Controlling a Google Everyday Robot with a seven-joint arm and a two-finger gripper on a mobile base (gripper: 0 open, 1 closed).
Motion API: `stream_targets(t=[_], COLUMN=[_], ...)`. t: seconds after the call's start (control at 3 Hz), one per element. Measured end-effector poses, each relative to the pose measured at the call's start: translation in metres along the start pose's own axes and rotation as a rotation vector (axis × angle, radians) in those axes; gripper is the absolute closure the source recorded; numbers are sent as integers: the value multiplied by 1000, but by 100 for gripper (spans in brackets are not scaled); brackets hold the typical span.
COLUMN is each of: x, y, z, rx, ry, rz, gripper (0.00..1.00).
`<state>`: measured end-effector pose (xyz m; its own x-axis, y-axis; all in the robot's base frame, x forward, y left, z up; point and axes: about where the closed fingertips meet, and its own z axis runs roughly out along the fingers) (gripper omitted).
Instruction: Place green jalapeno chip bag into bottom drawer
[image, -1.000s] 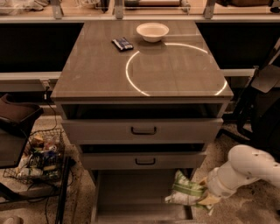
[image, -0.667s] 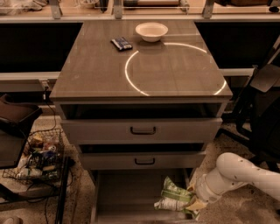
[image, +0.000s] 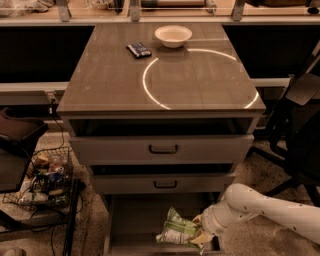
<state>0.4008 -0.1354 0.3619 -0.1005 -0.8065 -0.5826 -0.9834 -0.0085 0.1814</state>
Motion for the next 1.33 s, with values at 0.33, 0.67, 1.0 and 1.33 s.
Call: stream_targets(t=[0.33, 0.67, 1.0, 1.33], x=[7, 16, 18, 18], y=[-25, -70, -89, -87], z=[28, 74, 93, 94], rx=[7, 26, 44, 40], ry=[-37, -80, -93, -94], rz=[59, 123, 141, 140], gripper=[100, 100, 100, 82])
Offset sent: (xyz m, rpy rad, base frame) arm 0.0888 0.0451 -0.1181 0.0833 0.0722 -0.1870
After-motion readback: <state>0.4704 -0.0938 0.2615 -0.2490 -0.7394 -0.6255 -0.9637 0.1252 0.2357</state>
